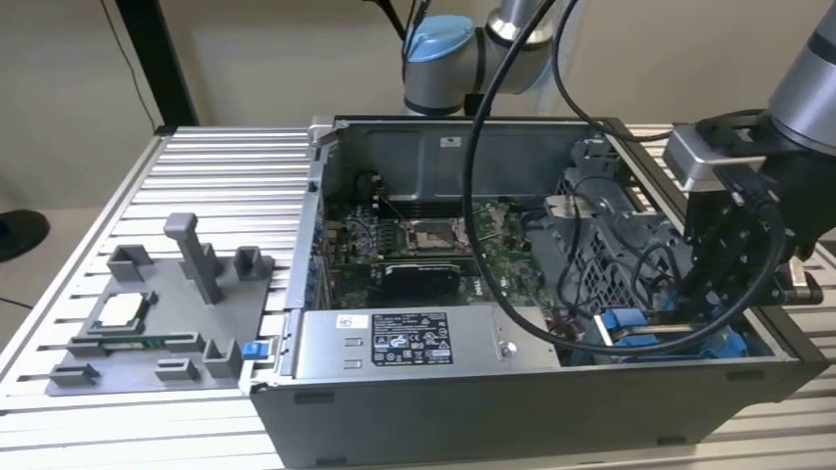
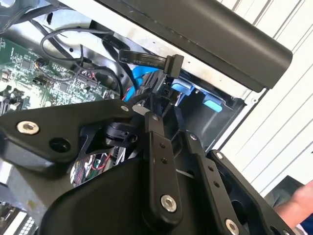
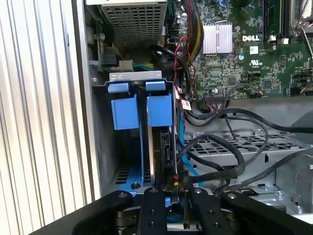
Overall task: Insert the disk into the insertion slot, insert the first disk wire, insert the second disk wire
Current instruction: 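Insert the first disk wire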
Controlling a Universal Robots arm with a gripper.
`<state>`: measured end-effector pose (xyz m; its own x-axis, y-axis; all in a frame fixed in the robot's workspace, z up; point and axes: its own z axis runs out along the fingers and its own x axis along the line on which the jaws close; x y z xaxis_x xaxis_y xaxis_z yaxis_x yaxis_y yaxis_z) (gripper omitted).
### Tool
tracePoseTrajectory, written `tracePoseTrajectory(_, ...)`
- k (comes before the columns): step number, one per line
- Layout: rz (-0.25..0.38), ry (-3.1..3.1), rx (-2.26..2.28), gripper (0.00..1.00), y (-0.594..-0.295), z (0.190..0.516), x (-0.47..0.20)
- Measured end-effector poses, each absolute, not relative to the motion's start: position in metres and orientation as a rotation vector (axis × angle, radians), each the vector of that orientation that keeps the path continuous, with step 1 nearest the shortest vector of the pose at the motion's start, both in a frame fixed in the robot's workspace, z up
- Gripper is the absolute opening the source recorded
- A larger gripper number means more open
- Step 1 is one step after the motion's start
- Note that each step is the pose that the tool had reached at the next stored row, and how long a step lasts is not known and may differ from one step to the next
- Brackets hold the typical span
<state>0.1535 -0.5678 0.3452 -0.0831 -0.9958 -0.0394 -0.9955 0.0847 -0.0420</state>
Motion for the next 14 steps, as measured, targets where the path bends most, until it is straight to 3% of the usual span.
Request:
tracePoseTrajectory(6, -0.004, 2.269, -2.089, 1.00, -0.568, 0.367, 0.155)
tracePoseTrajectory(14, 0.011, 2.262, -2.100, 1.00, -0.568, 0.368, 0.179)
